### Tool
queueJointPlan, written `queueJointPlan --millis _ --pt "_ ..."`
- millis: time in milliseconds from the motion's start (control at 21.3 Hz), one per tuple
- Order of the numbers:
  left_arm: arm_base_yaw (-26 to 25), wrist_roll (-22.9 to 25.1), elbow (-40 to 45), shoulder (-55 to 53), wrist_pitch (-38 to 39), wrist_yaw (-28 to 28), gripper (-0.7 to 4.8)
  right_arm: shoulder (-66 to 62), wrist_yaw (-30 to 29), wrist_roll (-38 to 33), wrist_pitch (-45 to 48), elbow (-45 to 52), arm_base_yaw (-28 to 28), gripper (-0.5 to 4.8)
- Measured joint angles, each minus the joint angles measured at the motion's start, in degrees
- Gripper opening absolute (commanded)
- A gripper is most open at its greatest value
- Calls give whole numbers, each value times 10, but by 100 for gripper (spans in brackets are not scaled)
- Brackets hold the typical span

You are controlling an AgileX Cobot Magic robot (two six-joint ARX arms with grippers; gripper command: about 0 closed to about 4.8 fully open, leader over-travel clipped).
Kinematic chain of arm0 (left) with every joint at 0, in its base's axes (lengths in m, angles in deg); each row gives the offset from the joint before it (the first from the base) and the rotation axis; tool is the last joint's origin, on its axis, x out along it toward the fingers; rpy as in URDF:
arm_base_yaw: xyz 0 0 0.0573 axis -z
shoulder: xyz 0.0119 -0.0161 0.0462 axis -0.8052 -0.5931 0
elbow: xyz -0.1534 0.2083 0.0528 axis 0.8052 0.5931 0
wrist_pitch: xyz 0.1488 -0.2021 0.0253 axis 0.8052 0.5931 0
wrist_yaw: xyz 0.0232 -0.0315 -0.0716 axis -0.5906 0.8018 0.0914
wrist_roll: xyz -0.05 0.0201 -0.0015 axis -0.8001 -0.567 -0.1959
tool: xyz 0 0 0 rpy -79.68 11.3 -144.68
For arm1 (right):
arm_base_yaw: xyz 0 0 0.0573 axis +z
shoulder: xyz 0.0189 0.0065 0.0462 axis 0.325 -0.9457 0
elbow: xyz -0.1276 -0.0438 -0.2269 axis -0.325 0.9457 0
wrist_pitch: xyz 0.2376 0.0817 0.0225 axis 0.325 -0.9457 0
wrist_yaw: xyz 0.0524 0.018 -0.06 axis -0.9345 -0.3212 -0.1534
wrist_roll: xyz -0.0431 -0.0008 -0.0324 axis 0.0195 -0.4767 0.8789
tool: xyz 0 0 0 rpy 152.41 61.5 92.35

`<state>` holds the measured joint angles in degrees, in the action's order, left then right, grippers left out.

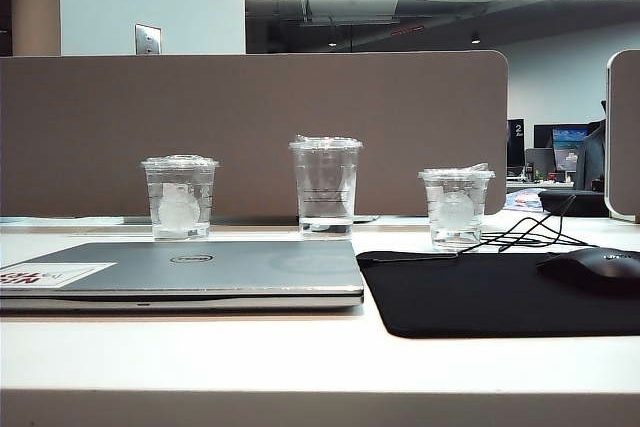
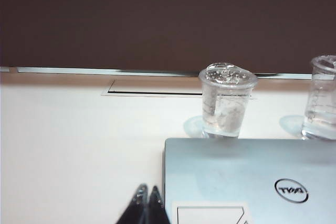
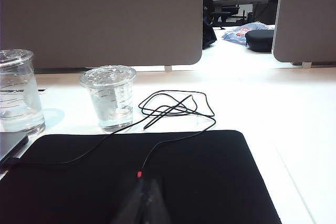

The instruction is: Pick up the coffee cup on the middle and place it on the right side of the laptop.

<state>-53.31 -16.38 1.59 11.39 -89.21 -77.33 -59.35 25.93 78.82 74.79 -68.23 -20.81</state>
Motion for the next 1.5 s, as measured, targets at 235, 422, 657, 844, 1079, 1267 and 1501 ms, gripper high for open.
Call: queueJointPlan --millis 235,422,657,844,1079,1267,1501 --pt "34 0 -49 -68 14 0 -5 0 2 0 0 0 0 -5" --pt "117 0 -77 -200 -16 -1 -5 0 5 0 0 0 0 -4" --pt "230 0 -115 -343 -85 -1 -5 0 7 -59 8 0 0 -5" --pt "283 0 -162 -404 -88 1 -5 0 -4 -158 29 0 0 -5" --pt "285 0 -180 -418 -96 0 -5 -15 -64 -174 18 -41 1 -5" --pt "285 0 -181 -418 -97 0 -5 -157 -95 -176 80 -103 3 -3" --pt "285 0 -181 -418 -98 0 -5 -531 -194 -171 277 -176 85 422"
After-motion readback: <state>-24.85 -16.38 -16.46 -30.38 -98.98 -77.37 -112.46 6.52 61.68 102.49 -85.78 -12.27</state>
